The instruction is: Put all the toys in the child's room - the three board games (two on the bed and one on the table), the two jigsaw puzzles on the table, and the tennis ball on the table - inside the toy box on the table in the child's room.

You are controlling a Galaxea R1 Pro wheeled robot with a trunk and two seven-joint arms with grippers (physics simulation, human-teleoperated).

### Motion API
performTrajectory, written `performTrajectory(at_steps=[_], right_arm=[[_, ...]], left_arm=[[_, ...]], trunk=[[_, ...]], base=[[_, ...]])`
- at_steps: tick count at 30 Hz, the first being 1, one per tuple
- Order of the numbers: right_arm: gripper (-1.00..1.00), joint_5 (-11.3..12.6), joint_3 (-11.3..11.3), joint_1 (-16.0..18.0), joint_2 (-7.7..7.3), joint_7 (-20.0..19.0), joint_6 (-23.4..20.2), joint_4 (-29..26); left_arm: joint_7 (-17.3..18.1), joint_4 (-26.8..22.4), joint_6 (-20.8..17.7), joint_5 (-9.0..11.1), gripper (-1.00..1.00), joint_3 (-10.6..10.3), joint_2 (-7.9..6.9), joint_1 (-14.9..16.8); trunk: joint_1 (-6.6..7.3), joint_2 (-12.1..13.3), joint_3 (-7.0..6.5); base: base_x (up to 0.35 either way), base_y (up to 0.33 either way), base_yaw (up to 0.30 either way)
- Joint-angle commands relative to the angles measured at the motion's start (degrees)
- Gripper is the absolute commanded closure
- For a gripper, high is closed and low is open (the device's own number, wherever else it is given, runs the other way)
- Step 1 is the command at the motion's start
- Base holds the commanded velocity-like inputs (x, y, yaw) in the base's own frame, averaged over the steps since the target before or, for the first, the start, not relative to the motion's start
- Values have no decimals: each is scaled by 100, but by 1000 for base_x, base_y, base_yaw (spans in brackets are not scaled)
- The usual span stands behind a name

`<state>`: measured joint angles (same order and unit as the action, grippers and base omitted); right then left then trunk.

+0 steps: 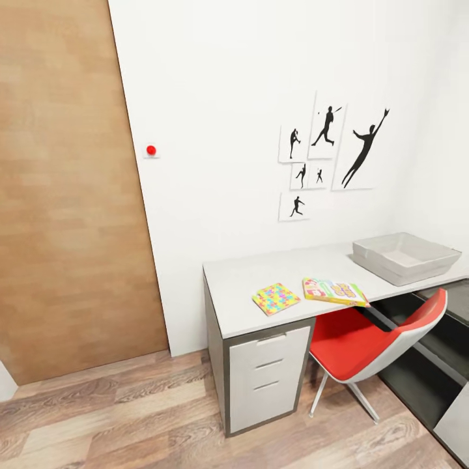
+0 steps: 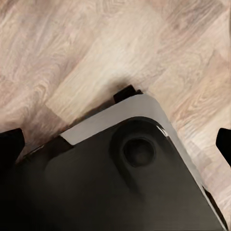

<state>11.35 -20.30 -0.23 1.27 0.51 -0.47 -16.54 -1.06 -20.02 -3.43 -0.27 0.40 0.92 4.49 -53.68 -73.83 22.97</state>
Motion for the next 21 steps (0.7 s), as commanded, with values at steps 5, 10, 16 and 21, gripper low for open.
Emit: performTrajectory(at_steps=[5, 10, 16, 21], right_arm=[[-100, 488, -51, 670, -17, 606, -860, -459], [-100, 553, -59, 1097, -18, 1711, -1360, -542], [-100, 551, -41, 1146, 14, 2092, -890, -607], [-100, 519, -10, 1140, 30, 2140, -690, -663]], left_arm=[[-10, -81, -516, 9, -100, 9, 1, 826], [-13, -81, -511, 5, -100, 2, -4, 1030], [-6, -74, -480, 1, -100, -34, -6, 1065], [-7, -70, -448, 4, -100, -33, -5, 1069]], trunk=[[111, 199, -84], [220, 399, -173], [352, 640, -281], [462, 840, -371]], base=[[0, 0, -4], [0, 0, 0], [0, 0, 0], [0, 0, -58]])
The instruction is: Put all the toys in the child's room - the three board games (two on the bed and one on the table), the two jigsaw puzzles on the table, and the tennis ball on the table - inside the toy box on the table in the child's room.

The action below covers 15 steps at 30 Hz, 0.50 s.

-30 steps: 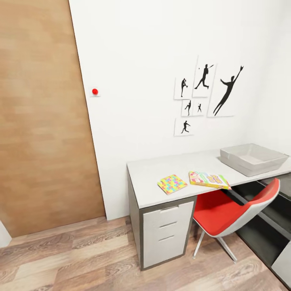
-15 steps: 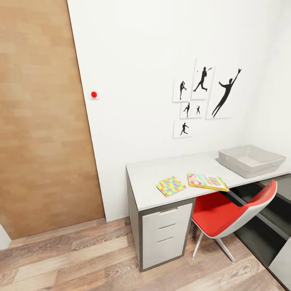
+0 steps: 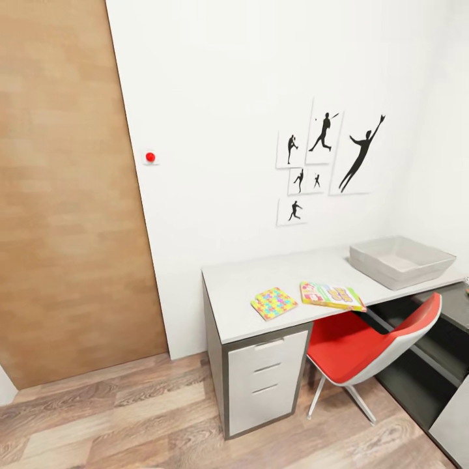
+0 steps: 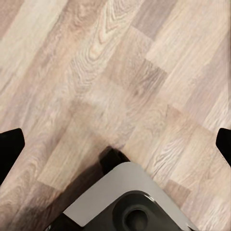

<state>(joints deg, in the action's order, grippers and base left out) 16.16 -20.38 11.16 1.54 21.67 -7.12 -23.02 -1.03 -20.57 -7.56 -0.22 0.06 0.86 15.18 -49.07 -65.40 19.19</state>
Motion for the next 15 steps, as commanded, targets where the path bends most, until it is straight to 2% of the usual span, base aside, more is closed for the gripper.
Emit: performTrajectory(at_steps=[1, 9, 15], right_arm=[[-100, 45, 0, 1, -6, 23, -10, -20], [-100, 91, -24, -7, -39, 23, 55, -12], [-100, 103, -28, -9, -40, 28, 77, -1]], left_arm=[[-11, -12, -6, 1, -100, 1, 1, 1], [-10, 250, 312, -2, -100, 24, -7, 2], [-10, 308, 360, -10, -100, -13, -3, 2]], trunk=[[23, 37, -12], [198, 358, -155], [330, 599, -259]], base=[[0, 0, -180], [0, 0, -241], [0, 0, -273]])
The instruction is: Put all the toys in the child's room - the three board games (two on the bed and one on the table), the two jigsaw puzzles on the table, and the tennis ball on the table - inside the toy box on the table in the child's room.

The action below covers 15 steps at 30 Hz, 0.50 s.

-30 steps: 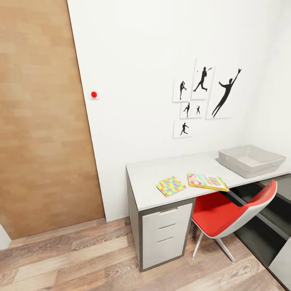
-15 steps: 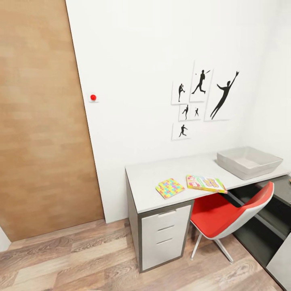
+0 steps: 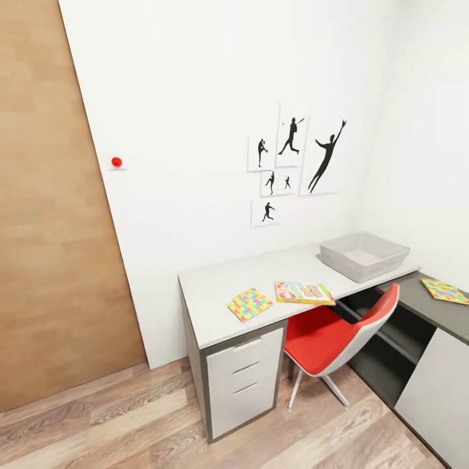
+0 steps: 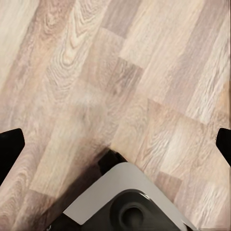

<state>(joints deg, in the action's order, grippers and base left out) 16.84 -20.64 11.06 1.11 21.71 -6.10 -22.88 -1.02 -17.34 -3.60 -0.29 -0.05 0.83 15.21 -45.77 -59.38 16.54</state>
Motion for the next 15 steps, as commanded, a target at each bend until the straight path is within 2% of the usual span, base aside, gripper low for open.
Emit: performTrajectory(at_steps=[1, 15], right_arm=[[-100, 37, -2, 2, 3, 25, -21, -12], [-100, 39, -2, 2, 11, 26, -14, -6]], left_arm=[[-10, -12, -32, -4, -100, -8, -1, -1], [-12, -7, -27, -14, -100, -30, 5, -2]], trunk=[[22, 37, -10], [330, 598, -233]], base=[[0, 0, -276], [0, 0, -276]])
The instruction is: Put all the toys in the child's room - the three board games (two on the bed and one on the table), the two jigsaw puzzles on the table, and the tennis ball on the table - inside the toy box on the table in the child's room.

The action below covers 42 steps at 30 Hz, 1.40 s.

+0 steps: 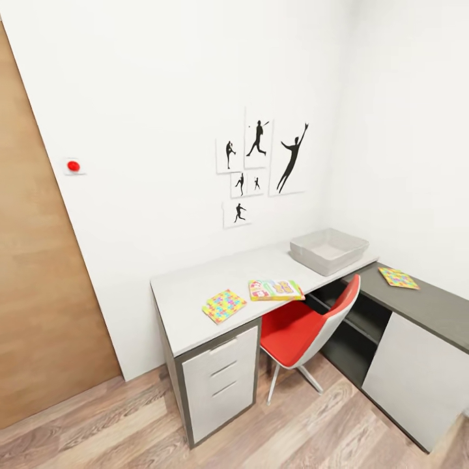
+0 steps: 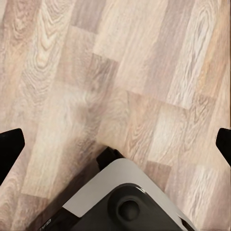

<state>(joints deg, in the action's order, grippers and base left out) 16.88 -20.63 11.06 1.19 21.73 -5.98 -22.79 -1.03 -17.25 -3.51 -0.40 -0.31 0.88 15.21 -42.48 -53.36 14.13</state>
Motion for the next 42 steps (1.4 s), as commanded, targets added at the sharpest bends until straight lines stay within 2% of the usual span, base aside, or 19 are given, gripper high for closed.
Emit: performTrajectory(at_steps=[1, 17, 30, 42], right_arm=[[-100, 35, -2, 2, 5, 24, -26, -15], [-100, 28, -2, 2, 11, 24, -21, -13], [-100, 4, 6, 2, 44, 24, -9, -15], [-100, 32, 1, 2, 32, 24, -9, -7]], left_arm=[[-11, -16, -35, -4, -100, -4, 0, -1], [-10, -7, 159, 5, -100, -11, 0, -2], [-6, -7, 167, 5, -100, -9, 0, -1], [-6, -7, 167, 5, -100, -10, 0, -2]], trunk=[[22, 36, -9], [374, 678, -259], [659, 1199, -486], [923, 1681, -701]], base=[[0, 0, -276], [0, 0, -274], [0, 0, -58], [0, 0, -263]])
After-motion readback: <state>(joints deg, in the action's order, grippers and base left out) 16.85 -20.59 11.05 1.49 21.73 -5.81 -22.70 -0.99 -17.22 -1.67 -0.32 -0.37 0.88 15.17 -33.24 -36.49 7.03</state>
